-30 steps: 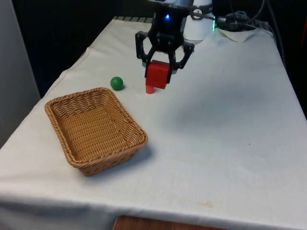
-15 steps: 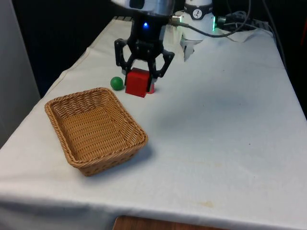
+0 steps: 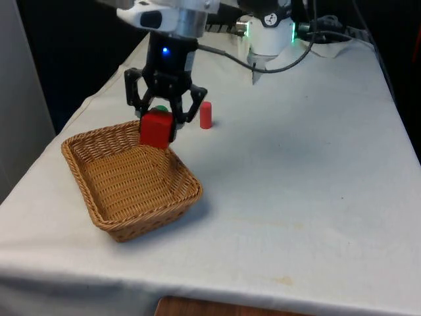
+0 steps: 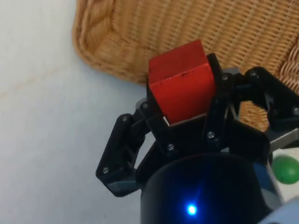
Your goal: Pick up the object to the left of the cylinder and place it into the basket.
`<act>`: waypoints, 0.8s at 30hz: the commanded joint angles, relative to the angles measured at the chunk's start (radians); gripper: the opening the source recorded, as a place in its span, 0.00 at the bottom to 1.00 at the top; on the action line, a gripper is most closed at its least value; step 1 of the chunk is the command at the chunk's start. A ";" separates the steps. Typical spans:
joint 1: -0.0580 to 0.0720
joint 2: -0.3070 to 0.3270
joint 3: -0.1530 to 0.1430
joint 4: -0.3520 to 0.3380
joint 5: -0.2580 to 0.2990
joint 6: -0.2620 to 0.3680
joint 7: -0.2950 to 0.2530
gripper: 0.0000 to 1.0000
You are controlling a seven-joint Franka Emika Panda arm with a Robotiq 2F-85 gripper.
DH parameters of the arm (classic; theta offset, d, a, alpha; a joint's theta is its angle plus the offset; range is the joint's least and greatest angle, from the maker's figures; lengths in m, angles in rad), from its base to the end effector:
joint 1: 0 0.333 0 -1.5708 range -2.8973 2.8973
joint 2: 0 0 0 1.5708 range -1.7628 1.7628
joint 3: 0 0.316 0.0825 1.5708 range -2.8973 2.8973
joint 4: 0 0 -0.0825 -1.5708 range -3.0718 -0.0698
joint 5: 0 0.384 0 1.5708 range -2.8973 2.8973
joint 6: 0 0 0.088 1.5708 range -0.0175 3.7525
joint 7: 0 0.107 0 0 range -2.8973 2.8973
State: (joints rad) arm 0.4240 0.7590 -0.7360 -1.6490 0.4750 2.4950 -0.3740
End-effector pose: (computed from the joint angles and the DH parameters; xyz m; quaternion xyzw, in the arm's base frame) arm 0.6946 -0.1380 0.2860 0.9855 -0.0319 0.1262 0.1086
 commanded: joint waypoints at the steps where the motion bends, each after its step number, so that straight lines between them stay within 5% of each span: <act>1: -0.021 0.012 0.011 0.017 0.013 -0.003 -0.016 0.02; 2: -0.003 0.011 -0.005 0.007 0.015 0.000 -0.012 0.02; 3: -0.024 0.024 0.007 0.024 0.029 -0.001 -0.028 0.02; 7: -0.038 0.080 -0.012 0.052 0.103 0.008 -0.081 0.02; 9: -0.043 0.104 -0.020 0.063 0.133 0.011 -0.101 0.02; 10: -0.026 0.104 -0.036 0.054 0.137 0.005 -0.100 0.02; 11: -0.046 0.116 -0.023 0.069 0.148 0.013 -0.112 0.02; 17: -0.065 0.204 -0.048 0.117 0.257 0.018 -0.178 0.02; 18: -0.047 0.195 -0.062 0.101 0.250 0.011 -0.169 0.02; 19: -0.067 0.216 -0.052 0.124 0.271 0.019 -0.186 0.02; 20: -0.070 0.237 -0.061 0.137 0.300 0.017 -0.201 0.02; 24: -0.064 0.259 -0.081 0.149 0.349 0.014 -0.224 0.02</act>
State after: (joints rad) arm 0.3660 1.0180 -0.8200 -1.5080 0.8130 2.5080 -0.5890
